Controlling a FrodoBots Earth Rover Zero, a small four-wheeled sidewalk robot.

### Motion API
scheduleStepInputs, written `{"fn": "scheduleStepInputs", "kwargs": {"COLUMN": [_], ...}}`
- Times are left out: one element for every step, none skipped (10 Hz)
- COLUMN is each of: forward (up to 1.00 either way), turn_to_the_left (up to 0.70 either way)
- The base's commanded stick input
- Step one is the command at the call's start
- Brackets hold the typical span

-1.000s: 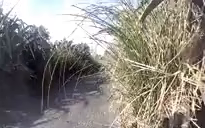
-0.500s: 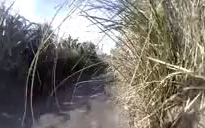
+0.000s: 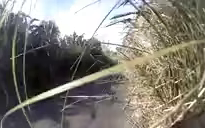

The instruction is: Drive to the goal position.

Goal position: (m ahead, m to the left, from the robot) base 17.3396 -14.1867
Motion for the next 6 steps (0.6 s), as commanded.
{"fn": "scheduleStepInputs", "kwargs": {"forward": [0.45,0.45,0.45,0.45,0.45,0.45], "turn_to_the_left": [0.0,0.0,0.0,0.0,0.0,0.0]}}
